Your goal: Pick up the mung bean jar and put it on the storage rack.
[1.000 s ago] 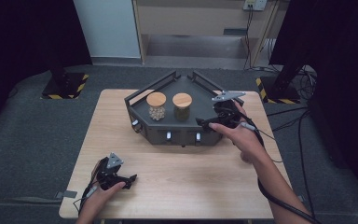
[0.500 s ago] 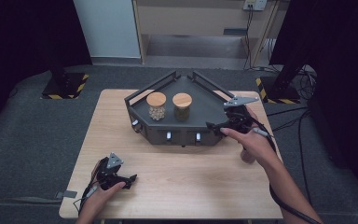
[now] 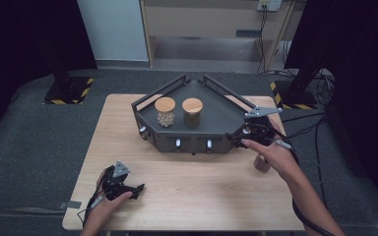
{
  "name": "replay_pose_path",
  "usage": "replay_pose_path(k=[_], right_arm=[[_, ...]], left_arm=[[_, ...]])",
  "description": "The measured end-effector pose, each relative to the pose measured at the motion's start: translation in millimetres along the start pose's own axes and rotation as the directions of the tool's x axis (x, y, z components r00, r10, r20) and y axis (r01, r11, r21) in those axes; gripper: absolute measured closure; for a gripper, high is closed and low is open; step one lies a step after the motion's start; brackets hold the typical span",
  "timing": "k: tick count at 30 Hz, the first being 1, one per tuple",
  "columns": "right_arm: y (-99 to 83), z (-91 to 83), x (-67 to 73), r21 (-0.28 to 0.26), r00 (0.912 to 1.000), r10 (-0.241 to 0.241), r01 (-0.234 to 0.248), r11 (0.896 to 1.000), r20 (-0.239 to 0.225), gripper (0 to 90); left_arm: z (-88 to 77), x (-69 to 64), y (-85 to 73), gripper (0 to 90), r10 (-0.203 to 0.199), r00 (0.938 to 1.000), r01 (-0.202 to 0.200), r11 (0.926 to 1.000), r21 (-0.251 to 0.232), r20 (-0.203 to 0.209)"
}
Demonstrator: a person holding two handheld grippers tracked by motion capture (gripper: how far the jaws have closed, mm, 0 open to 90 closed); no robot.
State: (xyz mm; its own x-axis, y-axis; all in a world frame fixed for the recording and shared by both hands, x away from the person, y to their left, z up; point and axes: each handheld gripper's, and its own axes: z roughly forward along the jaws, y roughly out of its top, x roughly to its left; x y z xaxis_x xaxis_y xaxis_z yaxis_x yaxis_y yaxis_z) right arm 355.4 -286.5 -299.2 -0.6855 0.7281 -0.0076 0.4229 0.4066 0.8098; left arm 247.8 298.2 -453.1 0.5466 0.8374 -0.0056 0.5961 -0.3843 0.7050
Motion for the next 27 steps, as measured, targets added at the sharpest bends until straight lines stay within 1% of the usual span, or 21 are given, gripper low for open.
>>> replay_pose_path(k=[3,8,14,27], right_arm=[[-4.4,-3.2,-1.1,-0.001,1.0000,0.000,0.000,1.000,0.004,6.8],[-13.2,-7.4,-3.8,-0.002,0.9998,0.019,-0.019,1.000,0.011,6.7],[-24.9,-11.9,-6.8,0.000,0.9995,0.023,-0.023,1.000,0.022,6.7],[-46.6,-30.0,-15.7,-0.006,0.9966,0.060,-0.060,0.998,0.057,6.5]], left_arm=[[0.0,0.1,0.0,0.0,0.000,1.0000,0.000,1.0000,0.000,0.000],[0.0,0.0,0.0,0.0,0.000,1.0000,0.000,1.0000,0.000,0.000],[0.0,0.0,0.0,0.0,0.000,1.0000,0.000,1.0000,0.000,0.000],[0.0,0.0,0.0,0.0,0.000,1.0000,0.000,1.0000,0.000,0.000]])
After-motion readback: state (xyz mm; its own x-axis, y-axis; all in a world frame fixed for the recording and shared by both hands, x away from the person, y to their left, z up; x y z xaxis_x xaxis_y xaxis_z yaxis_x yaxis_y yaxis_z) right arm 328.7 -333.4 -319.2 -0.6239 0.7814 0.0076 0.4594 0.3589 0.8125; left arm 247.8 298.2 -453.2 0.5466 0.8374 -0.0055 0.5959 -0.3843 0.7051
